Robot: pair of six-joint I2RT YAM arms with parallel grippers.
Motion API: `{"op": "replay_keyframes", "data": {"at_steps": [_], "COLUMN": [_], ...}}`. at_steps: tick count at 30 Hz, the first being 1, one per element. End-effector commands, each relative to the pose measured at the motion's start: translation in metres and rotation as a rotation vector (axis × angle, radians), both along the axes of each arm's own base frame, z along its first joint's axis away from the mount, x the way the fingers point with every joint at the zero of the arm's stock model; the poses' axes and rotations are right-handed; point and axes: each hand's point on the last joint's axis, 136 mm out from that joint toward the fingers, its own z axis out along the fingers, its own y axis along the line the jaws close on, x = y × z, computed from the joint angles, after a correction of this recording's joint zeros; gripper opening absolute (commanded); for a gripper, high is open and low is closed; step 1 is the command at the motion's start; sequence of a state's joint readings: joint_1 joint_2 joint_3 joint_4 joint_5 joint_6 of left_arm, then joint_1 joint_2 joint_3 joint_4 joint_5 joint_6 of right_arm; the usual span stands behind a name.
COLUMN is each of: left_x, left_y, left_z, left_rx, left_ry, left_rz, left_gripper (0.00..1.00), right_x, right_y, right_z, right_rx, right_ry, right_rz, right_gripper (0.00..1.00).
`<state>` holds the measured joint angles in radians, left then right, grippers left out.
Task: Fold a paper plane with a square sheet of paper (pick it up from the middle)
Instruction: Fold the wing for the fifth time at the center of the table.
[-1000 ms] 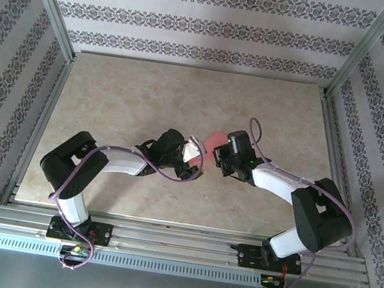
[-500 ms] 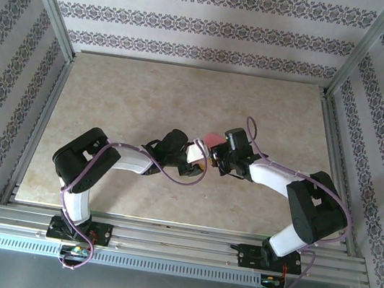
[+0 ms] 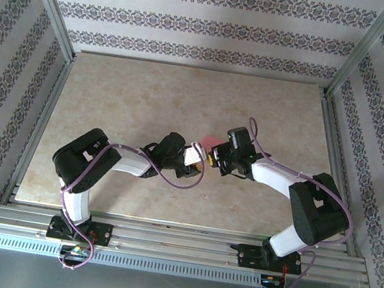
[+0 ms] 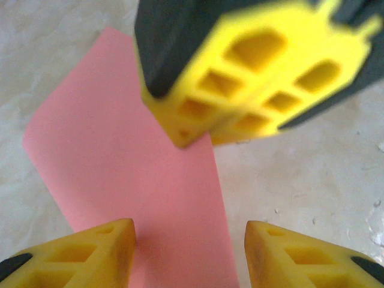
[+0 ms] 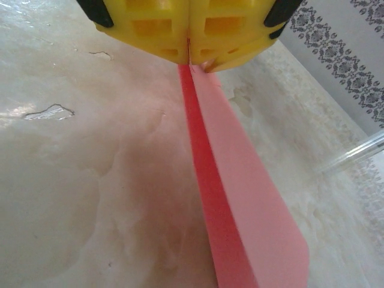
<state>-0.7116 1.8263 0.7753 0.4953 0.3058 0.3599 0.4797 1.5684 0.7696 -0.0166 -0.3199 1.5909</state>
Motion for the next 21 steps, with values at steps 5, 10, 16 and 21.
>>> {"op": "replay_keyframes", "data": {"at_steps": [5, 10, 16, 21], "left_x": [0.001, 0.004, 0.002, 0.001], "left_y": [0.0, -0.004, -0.008, -0.01], "left_z": [0.013, 0.018, 0.026, 0.033], "left_rx": [-0.027, -0.041, -0.07, -0.103], "left_ry": [-0.057, -0.059, -0.051, -0.051], "left_rz": [0.003, 0.0, -0.009, -0.012], "left_gripper": [0.44, 0.41, 0.45, 0.5], "right_x": [-0.009, -0.01, -0.01, -0.01], "right_y": [-0.002, 0.0, 0.004, 0.007], "right_z": [0.0, -0.002, -0.006, -0.009], "right_rx": [0.002, 0.002, -0.002, -0.005], "right_ry": [0.023, 0.031, 0.045, 0.054], "right_rz": [0.024, 0.039, 0.062, 0.074], "right_gripper": [0.02, 0.02, 0.02, 0.02]}}
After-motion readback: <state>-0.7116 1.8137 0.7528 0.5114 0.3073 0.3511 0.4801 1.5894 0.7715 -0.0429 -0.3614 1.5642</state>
